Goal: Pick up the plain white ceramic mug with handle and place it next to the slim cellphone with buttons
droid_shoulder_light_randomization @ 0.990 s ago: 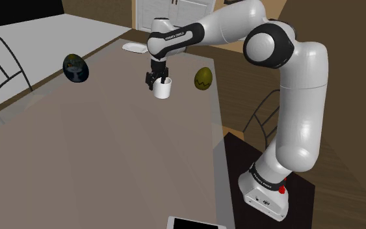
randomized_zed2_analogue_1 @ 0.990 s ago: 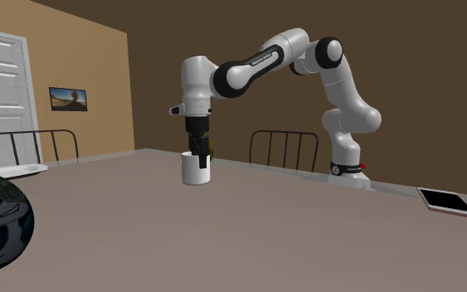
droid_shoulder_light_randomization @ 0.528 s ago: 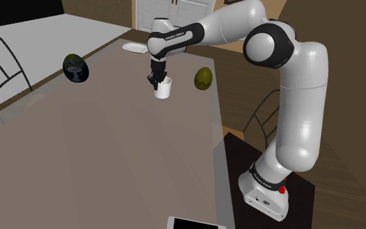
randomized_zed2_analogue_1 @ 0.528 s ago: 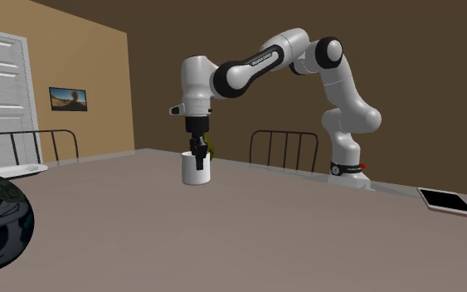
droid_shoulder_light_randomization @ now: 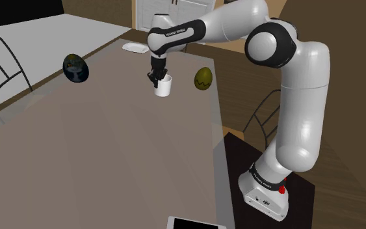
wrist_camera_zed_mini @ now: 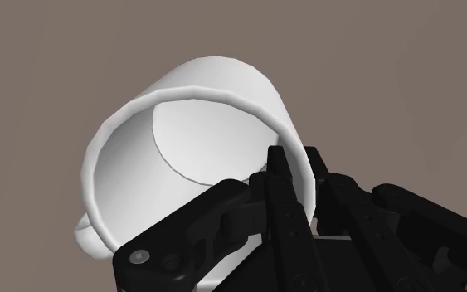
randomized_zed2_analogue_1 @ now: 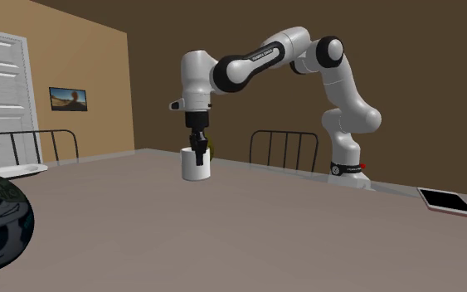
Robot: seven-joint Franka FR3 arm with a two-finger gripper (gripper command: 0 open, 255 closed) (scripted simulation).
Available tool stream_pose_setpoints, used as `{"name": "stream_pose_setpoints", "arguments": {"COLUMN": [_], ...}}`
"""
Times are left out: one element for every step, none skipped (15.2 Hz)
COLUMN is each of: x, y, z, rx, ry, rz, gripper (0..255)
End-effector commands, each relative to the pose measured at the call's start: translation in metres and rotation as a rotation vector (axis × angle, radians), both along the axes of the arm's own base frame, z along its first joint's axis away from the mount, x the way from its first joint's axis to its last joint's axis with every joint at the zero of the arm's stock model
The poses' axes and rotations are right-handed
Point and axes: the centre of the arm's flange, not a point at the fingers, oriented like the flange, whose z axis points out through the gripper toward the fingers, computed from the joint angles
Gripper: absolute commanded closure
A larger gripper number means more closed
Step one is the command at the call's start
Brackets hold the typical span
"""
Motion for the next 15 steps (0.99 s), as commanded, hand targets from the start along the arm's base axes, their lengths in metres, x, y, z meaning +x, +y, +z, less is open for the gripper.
{"name": "stream_pose_setpoints", "arguments": {"x": [0.000, 0.000, 0.000, 0.000, 0.000, 0.000, 0.000, 0.000, 0.000, 0.000, 0.000, 0.000, 0.000, 0.000, 0.000], "y": [-0.001, -0.001, -0.001, -0.001, -0.001, -0.001, -0.001, -0.001, -0.001, -0.001, -0.001, -0.001, -0.001, -0.001, -0.001], "z": [0.011, 0.016, 0.021, 0.027, 0.032, 0.037, 0.043, 0.048, 0.053, 0.058, 0.064, 0.069, 0.074, 0.080, 0.085], "rx": [0.000, 0.000, 0.000, 0.000, 0.000, 0.000, 0.000, 0.000, 0.000, 0.000, 0.000, 0.000, 0.000, 0.000, 0.000], "ry": [0.000, 0.000, 0.000, 0.000, 0.000, 0.000, 0.000, 0.000, 0.000, 0.000, 0.000, 0.000, 0.000, 0.000, 0.000], "rz": [0.000, 0.000, 0.000, 0.000, 0.000, 0.000, 0.000, 0.000, 0.000, 0.000, 0.000, 0.000, 0.000, 0.000, 0.000], "gripper": [255, 255, 255, 255, 255, 255, 255, 255, 255, 255, 255, 255, 255, 255, 255]}}
